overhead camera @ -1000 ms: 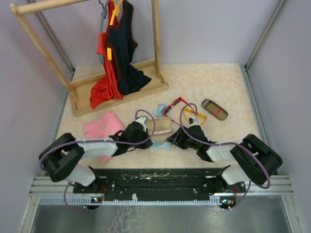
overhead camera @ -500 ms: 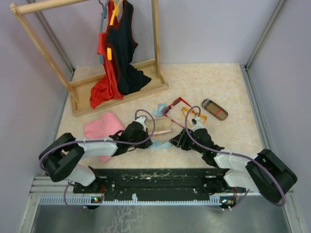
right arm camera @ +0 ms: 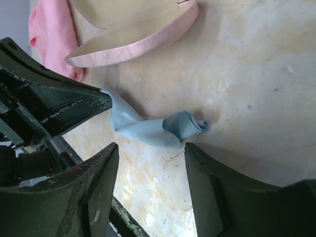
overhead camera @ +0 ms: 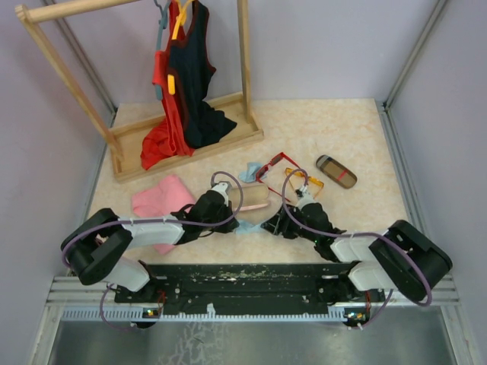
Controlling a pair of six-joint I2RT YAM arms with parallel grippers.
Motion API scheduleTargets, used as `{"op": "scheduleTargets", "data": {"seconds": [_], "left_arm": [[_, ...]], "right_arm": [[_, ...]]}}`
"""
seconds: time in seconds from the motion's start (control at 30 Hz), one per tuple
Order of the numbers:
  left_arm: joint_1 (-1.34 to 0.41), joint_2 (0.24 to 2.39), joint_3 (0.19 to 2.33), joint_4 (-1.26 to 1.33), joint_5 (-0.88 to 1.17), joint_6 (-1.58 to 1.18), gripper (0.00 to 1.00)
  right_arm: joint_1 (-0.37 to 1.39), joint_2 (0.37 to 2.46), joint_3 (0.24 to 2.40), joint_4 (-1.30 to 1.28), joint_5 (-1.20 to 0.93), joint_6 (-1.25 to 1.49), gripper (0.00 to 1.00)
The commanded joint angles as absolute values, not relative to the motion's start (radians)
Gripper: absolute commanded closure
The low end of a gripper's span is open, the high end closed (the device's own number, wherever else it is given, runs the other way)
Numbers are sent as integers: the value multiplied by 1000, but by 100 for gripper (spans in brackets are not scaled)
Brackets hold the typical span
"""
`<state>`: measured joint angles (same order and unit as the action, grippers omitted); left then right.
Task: Organize the sunglasses
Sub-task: Fold the glasses cleaning cloth at the center of the board.
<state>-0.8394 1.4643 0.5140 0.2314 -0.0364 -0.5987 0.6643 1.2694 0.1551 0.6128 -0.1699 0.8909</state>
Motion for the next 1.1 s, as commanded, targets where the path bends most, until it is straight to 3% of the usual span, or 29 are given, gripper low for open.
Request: {"op": "scheduleTargets", "data": {"seconds": [0.0, 0.73, 1.07], "left_arm": [[-832, 1478, 532, 214, -44, -591, 100], [-832, 1479, 529, 221, -36, -588, 100], [-833, 1480, 531, 222, -34, -588, 100]], "right_arm": [[661, 1353, 145, 769, -240, 868, 41], [660, 1357, 94, 1004, -270, 997, 46], [660, 1329, 106, 921, -250, 990, 62]]}}
